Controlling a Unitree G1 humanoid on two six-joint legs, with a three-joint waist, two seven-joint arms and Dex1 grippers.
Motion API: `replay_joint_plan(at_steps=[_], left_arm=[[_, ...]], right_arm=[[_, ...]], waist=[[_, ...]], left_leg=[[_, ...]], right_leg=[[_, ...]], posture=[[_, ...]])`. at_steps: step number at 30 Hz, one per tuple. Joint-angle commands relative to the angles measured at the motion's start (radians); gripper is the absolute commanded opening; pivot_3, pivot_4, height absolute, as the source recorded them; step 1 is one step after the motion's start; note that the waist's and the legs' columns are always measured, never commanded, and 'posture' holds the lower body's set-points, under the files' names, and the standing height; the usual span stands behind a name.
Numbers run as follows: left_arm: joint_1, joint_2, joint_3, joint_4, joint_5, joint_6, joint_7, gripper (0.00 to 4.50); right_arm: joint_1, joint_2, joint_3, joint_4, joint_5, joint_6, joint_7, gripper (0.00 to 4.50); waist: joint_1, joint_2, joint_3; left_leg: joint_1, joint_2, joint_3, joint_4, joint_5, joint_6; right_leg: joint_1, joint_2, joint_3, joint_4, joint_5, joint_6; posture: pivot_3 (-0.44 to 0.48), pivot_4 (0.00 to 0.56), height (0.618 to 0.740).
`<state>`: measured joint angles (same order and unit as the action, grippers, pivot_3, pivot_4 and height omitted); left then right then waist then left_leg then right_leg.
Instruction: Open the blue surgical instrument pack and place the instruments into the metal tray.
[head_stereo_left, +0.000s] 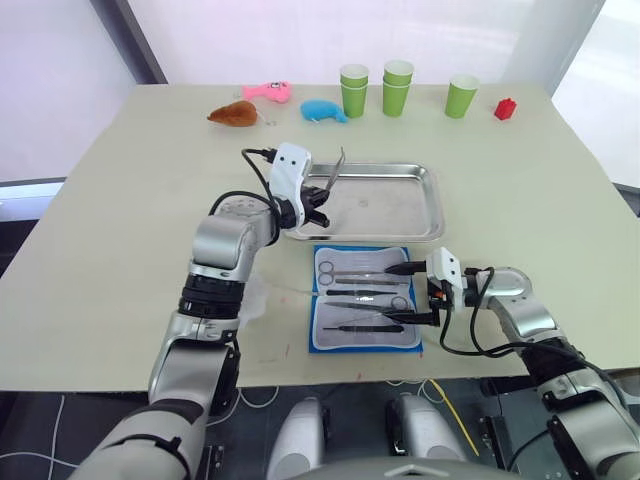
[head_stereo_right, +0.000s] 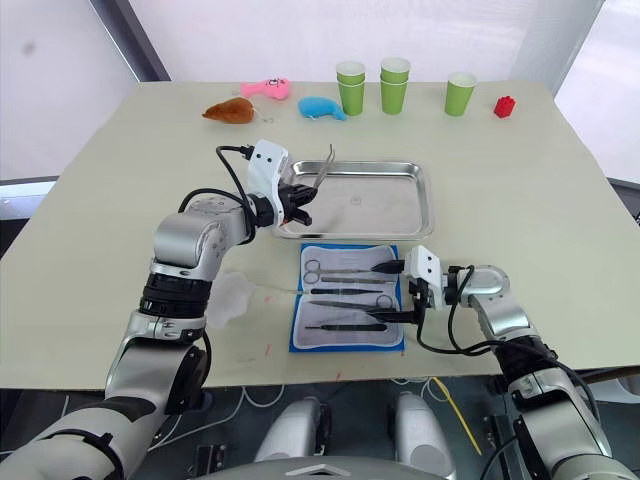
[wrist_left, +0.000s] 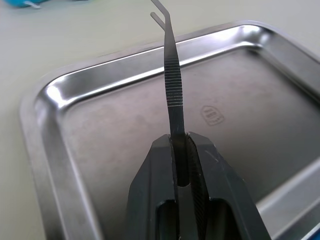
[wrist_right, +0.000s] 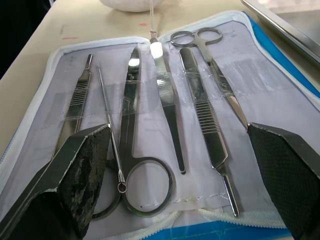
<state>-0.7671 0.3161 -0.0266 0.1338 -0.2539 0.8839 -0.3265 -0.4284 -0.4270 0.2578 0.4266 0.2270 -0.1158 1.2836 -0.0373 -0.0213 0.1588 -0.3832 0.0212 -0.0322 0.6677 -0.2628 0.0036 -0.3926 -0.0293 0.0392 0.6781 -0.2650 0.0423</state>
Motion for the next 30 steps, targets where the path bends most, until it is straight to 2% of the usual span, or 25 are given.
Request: replay_joint_plan(at_steps=[1,15,30], left_arm=[[-0.012,-0.018,0.018,-0.01,0.024,-0.012,0.042,0.03],[-0.03,-0.102,0.063,0.125,0.072,-0.033,0.17,0.03],[-0.033,-0.192,0.149,0.089,0.071,0.04,0.309,0.03]], right_arm=[[0.047,-0.022,0.062,0.091,-0.088,0.029,0.013,4.5],[0.05,-0.031,0.062,0.084,-0.092,0.035,0.012,4.5],[0.056,-0.026,0.065,0.081,-0.095,0.033,0.002,4.5]], waist=[[0.0,0.0,0.0],[0.003,0.0,0.0],[0.003,-0.001,0.0]], left_leg=[[0.0,0.0,0.0,0.0,0.0,0.0],[0.0,-0.001,-0.001,0.0,0.0,0.0],[0.0,-0.001,-0.001,0.0,0.0,0.0]], right_leg=[[0.0,0.0,0.0,0.0,0.0,0.0],[0.001,-0.002,-0.001,0.0,0.0,0.0],[0.001,-0.002,-0.002,-0.001,0.0,0.0]], posture=[[0.0,0.15,0.74],[0.0,0.15,0.74],[0.0,0.15,0.74]])
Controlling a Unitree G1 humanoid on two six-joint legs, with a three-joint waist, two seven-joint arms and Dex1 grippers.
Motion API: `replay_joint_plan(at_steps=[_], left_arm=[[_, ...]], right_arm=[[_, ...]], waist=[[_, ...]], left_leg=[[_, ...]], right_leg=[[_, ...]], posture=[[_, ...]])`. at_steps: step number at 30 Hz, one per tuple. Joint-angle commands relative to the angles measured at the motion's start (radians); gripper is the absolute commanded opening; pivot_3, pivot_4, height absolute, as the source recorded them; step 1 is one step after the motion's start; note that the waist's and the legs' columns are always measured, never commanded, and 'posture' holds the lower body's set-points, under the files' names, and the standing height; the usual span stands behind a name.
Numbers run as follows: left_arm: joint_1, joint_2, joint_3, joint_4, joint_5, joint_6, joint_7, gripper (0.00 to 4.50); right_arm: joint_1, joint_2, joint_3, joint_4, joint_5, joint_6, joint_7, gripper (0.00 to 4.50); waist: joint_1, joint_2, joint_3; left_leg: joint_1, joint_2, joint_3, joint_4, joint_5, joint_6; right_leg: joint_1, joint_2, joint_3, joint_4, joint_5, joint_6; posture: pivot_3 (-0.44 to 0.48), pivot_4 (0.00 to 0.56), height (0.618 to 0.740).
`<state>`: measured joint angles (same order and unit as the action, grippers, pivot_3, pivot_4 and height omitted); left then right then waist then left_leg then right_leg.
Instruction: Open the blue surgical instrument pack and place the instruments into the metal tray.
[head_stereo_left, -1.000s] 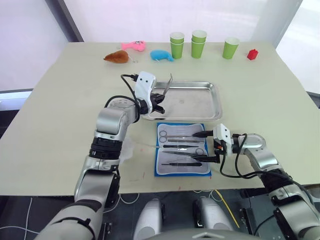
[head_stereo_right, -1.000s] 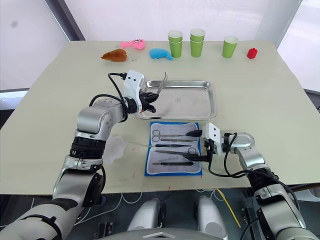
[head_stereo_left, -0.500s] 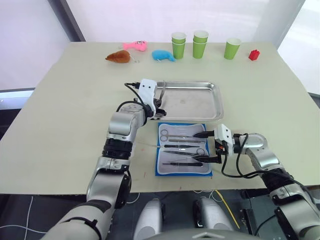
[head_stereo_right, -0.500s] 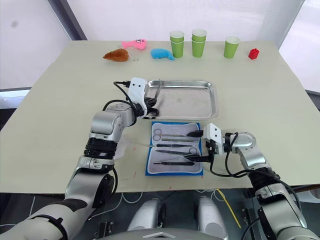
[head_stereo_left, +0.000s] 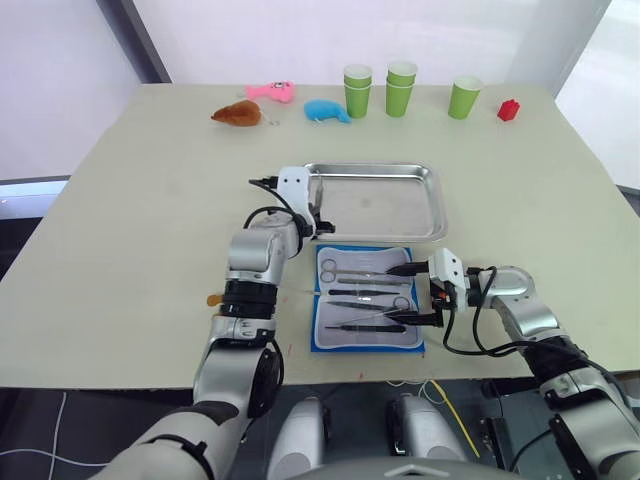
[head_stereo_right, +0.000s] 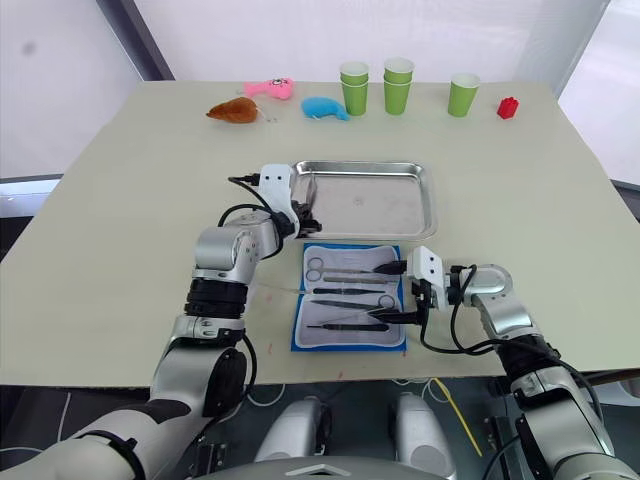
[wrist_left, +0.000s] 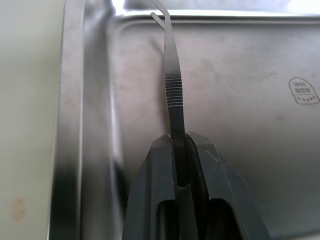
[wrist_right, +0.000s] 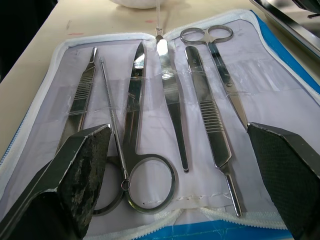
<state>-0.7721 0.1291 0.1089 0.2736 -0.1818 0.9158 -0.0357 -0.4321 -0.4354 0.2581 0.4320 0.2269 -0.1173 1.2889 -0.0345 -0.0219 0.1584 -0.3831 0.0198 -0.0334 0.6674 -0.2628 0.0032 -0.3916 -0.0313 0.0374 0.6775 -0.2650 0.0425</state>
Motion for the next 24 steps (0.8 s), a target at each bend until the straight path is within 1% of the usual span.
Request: replay_joint_plan(at_steps=[1,6,8,9,10,11,13,14,15,18,19,24], left_arm=[[-0.028,-0.007,0.016,-0.051,0.001,0.01,0.023,0.03],[-0.027,-0.016,0.026,-0.053,-0.001,0.022,0.04,0.03],[-0.028,-0.017,0.026,-0.053,0.004,0.018,0.047,0.85],[-0.029,-0.019,0.028,-0.053,0.005,0.015,0.051,1.14],[-0.031,-0.02,0.029,-0.051,0.006,0.013,0.054,1.54],[-0.032,-0.02,0.03,-0.05,0.005,0.011,0.055,2.25],[-0.034,-0.021,0.03,-0.047,0.005,0.008,0.057,2.64],[-0.034,-0.022,0.029,-0.051,0.005,0.008,0.057,3.06],[-0.035,-0.022,0.028,-0.052,0.006,0.007,0.057,3.06],[-0.035,-0.025,0.026,-0.063,0.004,0.007,0.052,4.39],[-0.035,-0.025,0.024,-0.067,0.004,0.005,0.049,4.49],[-0.031,-0.02,0.019,-0.097,0.002,-0.013,0.034,4.49]], right_arm=[[0.06,-0.017,0.065,0.076,-0.094,0.034,-0.004,4.5],[0.061,-0.017,0.065,0.075,-0.094,0.033,-0.007,4.5],[0.061,-0.016,0.065,0.074,-0.094,0.034,-0.008,4.5],[0.062,-0.016,0.065,0.074,-0.094,0.034,-0.009,4.5],[0.062,-0.015,0.065,0.074,-0.094,0.035,-0.01,4.5],[0.062,-0.015,0.065,0.074,-0.094,0.035,-0.01,4.5],[0.061,-0.014,0.065,0.075,-0.094,0.034,-0.011,4.5],[0.061,-0.014,0.064,0.075,-0.093,0.034,-0.01,4.5],[0.06,-0.014,0.064,0.076,-0.092,0.035,-0.01,4.5],[0.059,-0.016,0.06,0.074,-0.088,0.037,-0.008,4.5],[0.058,-0.017,0.059,0.072,-0.087,0.038,-0.007,4.5],[0.053,-0.013,0.048,0.069,-0.07,0.053,-0.005,4.5]], waist=[[0.0,0.0,0.0],[0.0,0.0,0.0],[0.0,0.0,0.0],[0.0,0.0,0.0],[0.0,0.0,0.0],[0.0,0.0,0.0],[0.0,0.0,0.0],[0.0,0.0,0.0],[-0.001,0.0,0.0],[-0.001,0.0,0.0],[-0.002,0.0,0.0],[-0.001,0.0,0.0]], left_leg=[[0.0,0.0,0.0,0.0,0.0,0.0],[0.0,0.0,0.0,0.0,0.0,0.0],[0.0,0.0,0.0,0.0,0.0,0.0],[0.0,0.0,0.0,0.0,0.0,0.0],[0.0,0.0,0.0,0.0,0.0,0.0],[0.0,0.0,0.0,0.0,0.0,0.0],[0.0,0.0,0.0,0.0,0.0,0.0],[0.0,0.0,0.0,0.0,0.0,0.0],[0.0,0.0,0.0,0.0,0.0,0.0],[0.0,0.0,0.0,-0.001,0.0,0.0],[0.0,0.0,0.0,-0.001,0.0,0.0],[0.0,0.0,0.0,-0.001,0.0,0.0]], right_leg=[[0.0,0.0,0.0,0.0,0.0,0.0],[0.0,0.0,0.0,0.0,0.0,0.0],[0.0,0.0,0.0,0.0,0.0,0.0],[0.0,0.0,0.0,0.0,0.0,0.0],[0.0,0.0,0.0,0.0,0.0,0.0],[0.0,0.0,0.0,0.0,0.0,0.0],[0.0,0.0,0.0,0.0,0.0,0.0],[0.0,0.0,0.0,0.0,0.0,0.0],[0.0,0.0,0.0,0.0,0.0,0.0],[0.0,0.0,0.0,0.0,0.0,0.0],[0.0,0.0,0.0,0.0,0.0,0.0],[0.0,0.0,0.0,0.0,0.0,0.0]], posture=[[0.0,0.15,0.74],[0.0,0.15,0.74],[0.0,0.15,0.74],[0.0,0.15,0.74],[0.0,0.15,0.74],[0.0,0.15,0.74],[0.0,0.15,0.74],[0.0,0.15,0.74],[0.0,0.15,0.74],[0.0,0.15,0.74],[0.0,0.15,0.74],[0.0,0.15,0.74]])
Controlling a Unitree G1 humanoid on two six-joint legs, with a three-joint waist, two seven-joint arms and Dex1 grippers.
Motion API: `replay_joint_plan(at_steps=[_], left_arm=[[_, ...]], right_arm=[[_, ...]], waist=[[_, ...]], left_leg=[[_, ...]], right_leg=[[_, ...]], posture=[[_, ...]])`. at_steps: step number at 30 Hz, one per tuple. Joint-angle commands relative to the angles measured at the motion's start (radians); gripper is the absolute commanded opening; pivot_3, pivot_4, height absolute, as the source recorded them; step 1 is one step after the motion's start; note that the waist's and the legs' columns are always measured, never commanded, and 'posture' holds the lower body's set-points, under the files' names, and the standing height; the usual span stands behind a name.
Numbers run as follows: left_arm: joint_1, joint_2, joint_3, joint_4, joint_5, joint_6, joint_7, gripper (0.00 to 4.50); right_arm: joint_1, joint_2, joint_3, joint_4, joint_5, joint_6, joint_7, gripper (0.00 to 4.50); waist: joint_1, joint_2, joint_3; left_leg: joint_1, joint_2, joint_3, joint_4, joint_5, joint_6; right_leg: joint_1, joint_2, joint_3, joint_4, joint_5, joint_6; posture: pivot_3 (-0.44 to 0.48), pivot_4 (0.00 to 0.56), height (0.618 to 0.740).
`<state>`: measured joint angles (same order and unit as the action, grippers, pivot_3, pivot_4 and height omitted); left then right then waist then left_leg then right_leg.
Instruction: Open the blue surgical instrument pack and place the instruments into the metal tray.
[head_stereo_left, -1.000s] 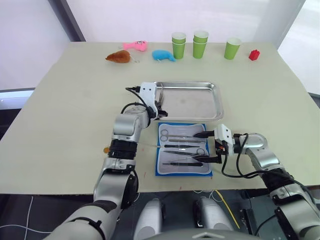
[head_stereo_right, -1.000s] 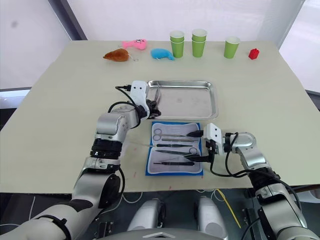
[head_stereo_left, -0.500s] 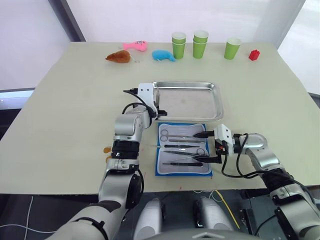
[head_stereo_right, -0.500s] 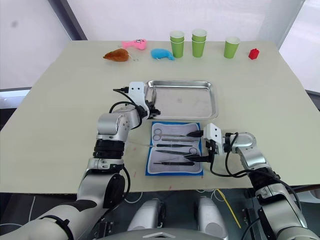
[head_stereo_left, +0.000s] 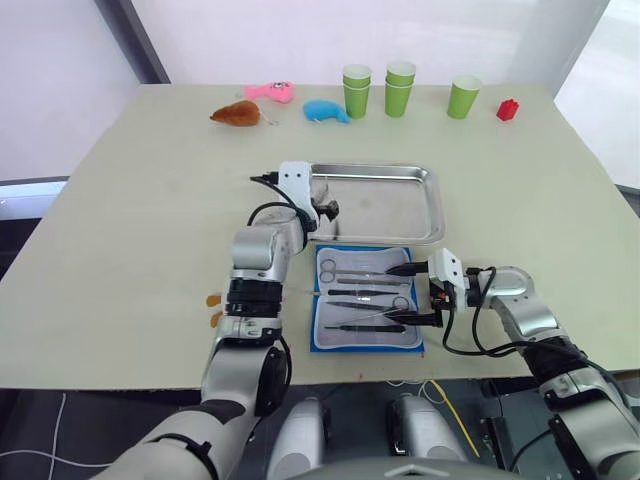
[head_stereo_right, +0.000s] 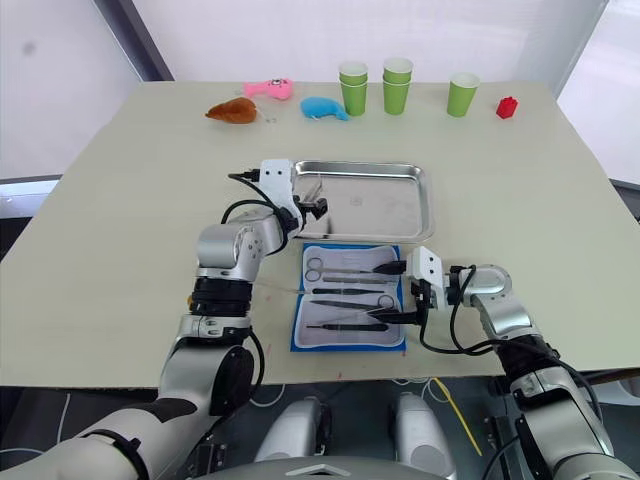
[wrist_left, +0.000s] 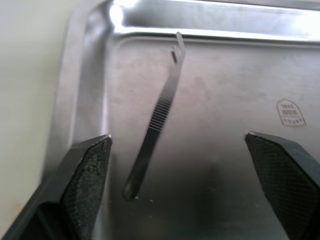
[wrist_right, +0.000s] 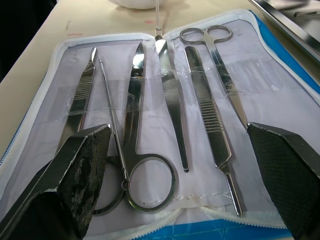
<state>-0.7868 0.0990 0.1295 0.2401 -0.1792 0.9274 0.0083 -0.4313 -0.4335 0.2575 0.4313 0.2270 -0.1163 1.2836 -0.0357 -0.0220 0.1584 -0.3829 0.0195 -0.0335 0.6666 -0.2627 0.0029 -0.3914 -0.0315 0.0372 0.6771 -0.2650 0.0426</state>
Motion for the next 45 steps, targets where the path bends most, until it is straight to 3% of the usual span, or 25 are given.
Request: replay_joint_plan(at_steps=[1,14,30,36,40,45], left_arm=[[-0.015,0.012,-0.001,-0.069,-0.002,-0.025,-0.013,4.49],[-0.024,0.051,0.006,-0.136,-0.042,-0.064,-0.115,4.49],[0.055,0.239,-0.075,-0.174,-0.08,-0.151,-0.444,4.49],[0.125,0.329,-0.093,-0.211,-0.151,-0.254,-0.687,4.49],[0.204,0.428,-0.085,-0.242,-0.23,-0.326,-0.919,4.49],[0.221,0.516,-0.104,-0.179,-0.24,-0.426,-1.106,4.49]], right_arm=[[0.05,-0.014,0.048,0.069,-0.07,0.054,0.002,4.5],[0.045,-0.015,0.01,0.05,-0.017,0.055,0.048,4.5],[0.069,0.01,-0.073,0.003,0.089,0.17,0.063,4.5],[0.07,0.012,-0.073,0.001,0.072,0.15,0.06,4.5],[0.074,0.001,-0.053,-0.002,0.039,0.113,0.07,4.5],[0.071,-0.006,-0.037,0.009,0.013,0.078,0.074,4.5]], waist=[[0.0,0.0,0.0],[0.002,0.0,0.0],[0.018,0.0,0.001],[0.019,0.001,0.001],[0.018,0.001,0.001],[0.019,0.001,0.001]], left_leg=[[0.0,0.0,0.0,0.0,0.0,0.0],[-0.001,0.0,0.0,0.0,0.0,0.0],[-0.002,-0.001,-0.001,-0.001,0.0,0.0],[-0.002,-0.001,-0.001,-0.002,0.0,0.0],[-0.002,-0.001,0.0,-0.002,0.0,0.0],[-0.002,-0.001,-0.001,-0.002,0.0,0.0]], right_leg=[[0.0,0.0,0.0,0.0,0.0,0.0],[0.0,-0.001,0.0,-0.001,0.0,0.0],[0.0,-0.002,-0.002,-0.004,0.0,0.0],[0.0,-0.002,-0.002,-0.005,0.0,0.0],[0.0,-0.002,-0.002,-0.005,0.0,0.0],[0.0,-0.002,-0.003,-0.005,0.0,0.0]], posture=[[0.0,0.15,0.74],[0.0,0.15,0.74],[0.0,0.15,0.74],[0.0,0.15,0.74],[0.0,0.15,0.74],[0.0,0.15,0.74]])
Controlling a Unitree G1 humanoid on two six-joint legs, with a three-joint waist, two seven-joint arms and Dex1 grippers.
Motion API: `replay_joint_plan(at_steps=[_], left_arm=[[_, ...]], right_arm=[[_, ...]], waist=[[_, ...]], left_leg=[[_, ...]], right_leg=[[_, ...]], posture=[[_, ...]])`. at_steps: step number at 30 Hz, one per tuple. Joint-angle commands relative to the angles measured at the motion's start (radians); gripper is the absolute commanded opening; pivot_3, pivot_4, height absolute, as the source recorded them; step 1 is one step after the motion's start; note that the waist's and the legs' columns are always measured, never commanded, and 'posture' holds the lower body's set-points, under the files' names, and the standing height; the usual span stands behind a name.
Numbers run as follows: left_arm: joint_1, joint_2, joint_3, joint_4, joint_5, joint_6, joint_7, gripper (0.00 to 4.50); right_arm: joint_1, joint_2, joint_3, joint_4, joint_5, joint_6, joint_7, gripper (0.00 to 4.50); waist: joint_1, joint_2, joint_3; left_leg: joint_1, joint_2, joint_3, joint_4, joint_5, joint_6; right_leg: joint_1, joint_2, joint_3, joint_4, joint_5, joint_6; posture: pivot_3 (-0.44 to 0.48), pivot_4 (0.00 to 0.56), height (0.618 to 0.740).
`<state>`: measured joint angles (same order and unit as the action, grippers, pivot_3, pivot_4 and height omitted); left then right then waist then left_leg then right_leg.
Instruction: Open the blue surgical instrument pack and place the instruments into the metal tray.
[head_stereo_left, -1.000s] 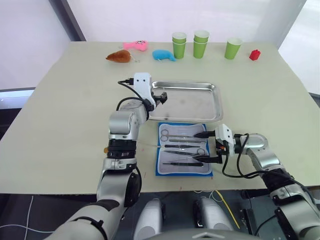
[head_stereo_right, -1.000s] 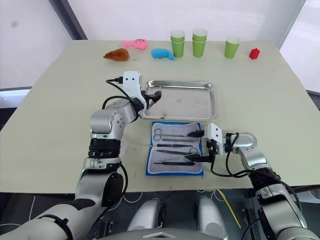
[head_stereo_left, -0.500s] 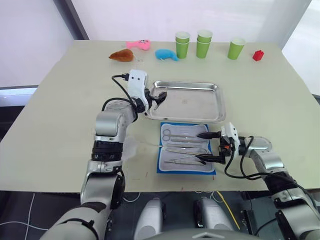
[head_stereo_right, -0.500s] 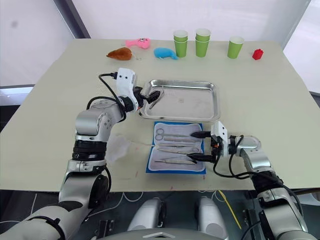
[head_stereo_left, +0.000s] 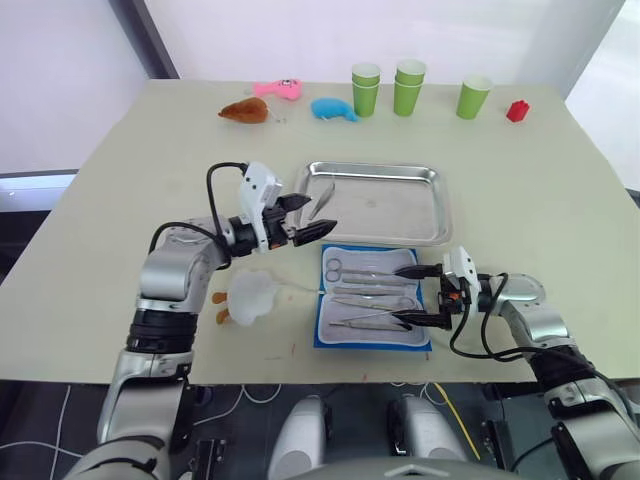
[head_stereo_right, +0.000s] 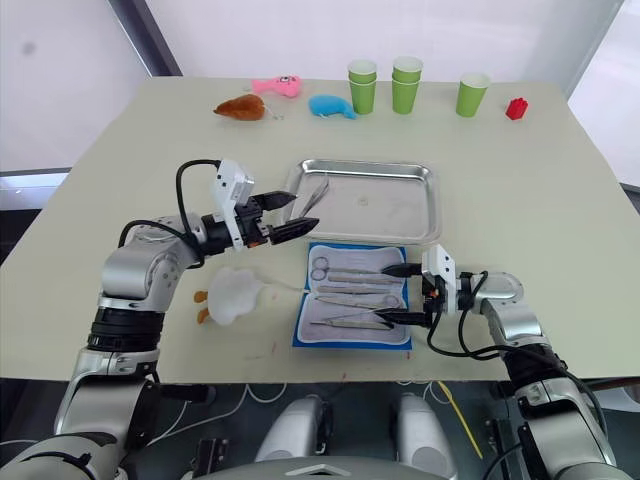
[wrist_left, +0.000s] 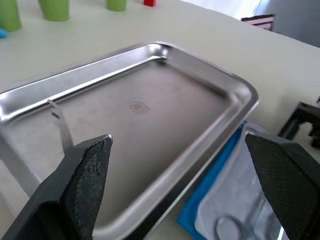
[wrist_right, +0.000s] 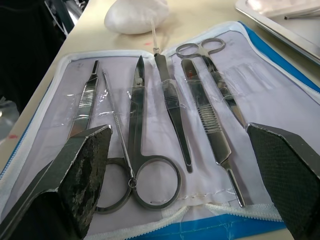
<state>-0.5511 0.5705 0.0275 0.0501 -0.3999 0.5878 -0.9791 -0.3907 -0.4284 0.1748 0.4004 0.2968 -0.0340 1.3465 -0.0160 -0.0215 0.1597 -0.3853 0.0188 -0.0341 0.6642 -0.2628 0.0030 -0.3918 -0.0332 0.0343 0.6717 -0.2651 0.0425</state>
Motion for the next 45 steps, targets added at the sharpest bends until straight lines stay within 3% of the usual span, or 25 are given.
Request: replay_joint_plan(at_steps=[1,6,13,18,25,30,39,45], left_arm=[[-0.014,0.061,-0.018,0.033,-0.003,-0.142,-0.169,4.49],[-0.054,0.095,-0.108,0.154,0.084,-0.397,-0.364,4.49],[-0.208,0.114,-0.228,0.423,0.219,-0.747,-0.589,4.49],[-0.286,0.211,-0.353,0.474,0.117,-0.836,-0.635,4.49],[-0.346,0.412,-0.52,0.407,-0.135,-0.739,-0.635,4.49],[-0.344,0.595,-0.57,0.255,-0.389,-0.56,-0.635,4.49],[-0.265,0.7,-0.517,0.186,-0.482,-0.509,-0.635,4.49],[-0.187,0.691,-0.478,0.167,-0.467,-0.534,-0.635,4.49]], right_arm=[[0.03,-0.012,0.048,0.044,-0.062,-0.011,0.013,4.5],[0.022,-0.012,0.055,0.066,-0.081,-0.036,0.019,4.5],[0.028,-0.013,0.057,0.071,-0.093,-0.055,0.012,4.5],[0.05,-0.02,0.05,0.053,-0.092,-0.055,-0.001,4.5],[0.067,-0.025,0.046,0.032,-0.089,-0.05,-0.01,4.5],[0.075,-0.029,0.043,0.023,-0.088,-0.048,-0.015,4.5],[0.081,-0.031,0.045,0.014,-0.083,-0.042,-0.018,4.5],[0.081,-0.024,0.049,0.014,-0.084,-0.041,-0.021,4.5]], waist=[[-0.001,0.0,0.0],[-0.001,0.0,0.0],[-0.001,0.0,0.0],[-0.002,0.0,0.0],[0.0,-0.001,0.001],[0.0,-0.002,0.002],[0.002,-0.001,0.003],[0.003,-0.001,0.003]], left_leg=[[0.0,0.0,0.0,0.0,0.0,0.0],[0.0,0.0,0.001,0.0,0.0,0.0],[0.0,0.0,0.004,0.0,0.0,0.0],[0.0,0.0,0.005,0.0,0.0,0.0],[0.0,0.001,0.001,0.0,0.0,0.001],[-0.003,0.002,0.0,0.001,0.0,0.001],[-0.003,0.002,0.002,0.001,0.0,0.001],[-0.004,0.002,0.003,0.001,0.0,0.001]], right_leg=[[0.0,0.0,0.0,0.0,0.0,0.0],[0.0,0.0,0.0,0.0,0.0,0.0],[0.0,0.001,0.0,0.0,0.0,0.0],[0.0,0.002,0.0,0.0,0.0,0.0],[0.0,0.002,0.001,0.0,0.0,0.0],[-0.002,0.002,0.0,0.0,0.0,0.0],[-0.002,0.003,-0.002,0.0,-0.001,0.0],[-0.002,0.003,-0.003,0.0,-0.001,0.0]], posture=[[0.0,0.15,0.74],[0.0,0.15,0.74],[0.0,0.15,0.74],[0.0,0.15,0.74],[0.0,0.15,0.74],[0.0,0.15,0.74],[0.0,0.15,0.74],[0.0,0.15,0.74]])
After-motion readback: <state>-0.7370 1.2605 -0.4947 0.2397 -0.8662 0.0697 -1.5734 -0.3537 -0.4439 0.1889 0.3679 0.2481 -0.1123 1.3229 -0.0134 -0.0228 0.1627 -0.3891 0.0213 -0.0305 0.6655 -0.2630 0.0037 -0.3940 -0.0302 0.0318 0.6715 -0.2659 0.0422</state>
